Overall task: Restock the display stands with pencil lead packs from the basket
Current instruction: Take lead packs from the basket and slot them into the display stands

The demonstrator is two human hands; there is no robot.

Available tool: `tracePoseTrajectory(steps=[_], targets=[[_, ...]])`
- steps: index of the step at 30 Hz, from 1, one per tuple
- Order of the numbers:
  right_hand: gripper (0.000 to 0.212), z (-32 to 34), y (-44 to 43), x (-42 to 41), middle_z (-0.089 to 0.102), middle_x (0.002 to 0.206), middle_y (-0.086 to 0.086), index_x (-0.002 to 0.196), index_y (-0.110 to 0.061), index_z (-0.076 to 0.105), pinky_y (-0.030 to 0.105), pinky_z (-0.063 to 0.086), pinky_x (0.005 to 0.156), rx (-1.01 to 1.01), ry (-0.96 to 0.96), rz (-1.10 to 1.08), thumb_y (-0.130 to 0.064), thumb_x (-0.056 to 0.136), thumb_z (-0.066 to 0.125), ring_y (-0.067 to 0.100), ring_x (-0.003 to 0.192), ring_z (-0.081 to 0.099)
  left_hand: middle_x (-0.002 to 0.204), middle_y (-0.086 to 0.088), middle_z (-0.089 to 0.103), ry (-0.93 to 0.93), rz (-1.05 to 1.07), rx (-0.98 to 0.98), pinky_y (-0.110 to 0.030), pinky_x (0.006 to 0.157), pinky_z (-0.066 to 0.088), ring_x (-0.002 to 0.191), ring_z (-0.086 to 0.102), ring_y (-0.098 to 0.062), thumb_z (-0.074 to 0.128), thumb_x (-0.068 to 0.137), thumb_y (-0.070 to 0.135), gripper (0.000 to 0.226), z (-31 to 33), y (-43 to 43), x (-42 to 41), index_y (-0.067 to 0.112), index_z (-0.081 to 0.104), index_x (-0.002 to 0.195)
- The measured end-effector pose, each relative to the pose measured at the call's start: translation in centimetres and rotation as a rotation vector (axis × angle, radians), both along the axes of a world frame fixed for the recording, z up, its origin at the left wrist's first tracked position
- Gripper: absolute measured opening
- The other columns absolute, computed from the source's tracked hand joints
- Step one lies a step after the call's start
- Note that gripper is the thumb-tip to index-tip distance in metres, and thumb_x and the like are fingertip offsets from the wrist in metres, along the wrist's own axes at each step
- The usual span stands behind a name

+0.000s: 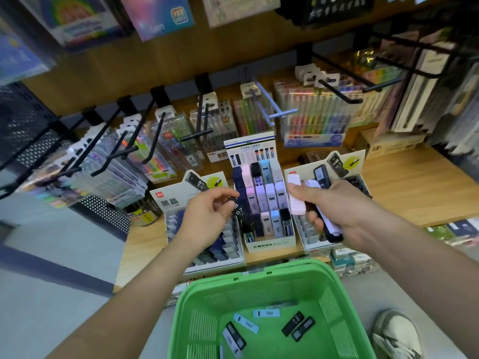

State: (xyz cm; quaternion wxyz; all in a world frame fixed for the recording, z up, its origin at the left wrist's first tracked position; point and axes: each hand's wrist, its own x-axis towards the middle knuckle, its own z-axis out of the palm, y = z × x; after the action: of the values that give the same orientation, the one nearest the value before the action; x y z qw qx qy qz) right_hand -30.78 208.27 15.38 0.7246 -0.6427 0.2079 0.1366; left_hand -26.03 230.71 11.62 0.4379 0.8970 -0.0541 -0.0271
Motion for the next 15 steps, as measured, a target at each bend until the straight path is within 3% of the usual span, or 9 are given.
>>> tracePoseTrajectory(steps=[4, 7, 12, 15], targets=[[0.017, 1.1, -3.8, 0.8, 0.05, 0.04, 0.002, 0.083, -0.01, 0.058, 0.022, 0.036, 0.034, -0.343, -0.121, 0.0, -0.018, 0.088, 0.073, 0.013, 0.033, 0.04, 0.085, 0.001, 0.066, -0.032, -0.014, -0.042, -0.035, 0.08, 0.058, 0.077, 0.066, -0.019, 0.068, 0.086, 0.007, 0.026, 0.2, -2.0, 0.1, 0.033, 0.067, 0.089], [0.02, 1.1, -7.5, 0.9, 0.049, 0.041, 0.005, 0.077, -0.009, 0.054, 0.022, 0.035, 0.033, -0.467, -0.089, -0.034, -0.004, 0.086, 0.071, 0.013, 0.03, 0.039, 0.087, 0.001, 0.071, -0.009, -0.074, -0.059, -0.026, 0.075, 0.057, 0.075, 0.069, -0.014, 0.069, 0.085, 0.007, 0.021, -0.2, -5.5, 0.3, 0.027, 0.07, 0.088], [0.019, -1.4, -12.0, 0.1, 0.046, 0.054, 0.013, 0.085, -0.004, 0.057, 0.031, 0.033, 0.047, -0.454, 0.0, -0.157, 0.0, 0.081, 0.076, 0.02, 0.041, 0.037, 0.088, 0.009, 0.069, -0.082, -0.195, 0.044, -0.01, 0.07, 0.048, 0.069, 0.061, -0.003, 0.071, 0.085, 0.013, 0.015, -2.0, -12.0, 0.7, 0.02, 0.075, 0.097], [0.018, -3.5, -13.7, -0.6, 0.044, 0.054, 0.01, 0.082, -0.002, 0.056, 0.027, 0.031, 0.042, -0.38, 0.046, -0.252, 0.002, 0.083, 0.074, 0.021, 0.042, 0.035, 0.083, 0.01, 0.065, -0.093, -0.238, 0.093, -0.004, 0.069, 0.043, 0.07, 0.057, -0.001, 0.072, 0.084, 0.013, 0.016, -3.3, -15.5, 1.0, 0.016, 0.075, 0.1]])
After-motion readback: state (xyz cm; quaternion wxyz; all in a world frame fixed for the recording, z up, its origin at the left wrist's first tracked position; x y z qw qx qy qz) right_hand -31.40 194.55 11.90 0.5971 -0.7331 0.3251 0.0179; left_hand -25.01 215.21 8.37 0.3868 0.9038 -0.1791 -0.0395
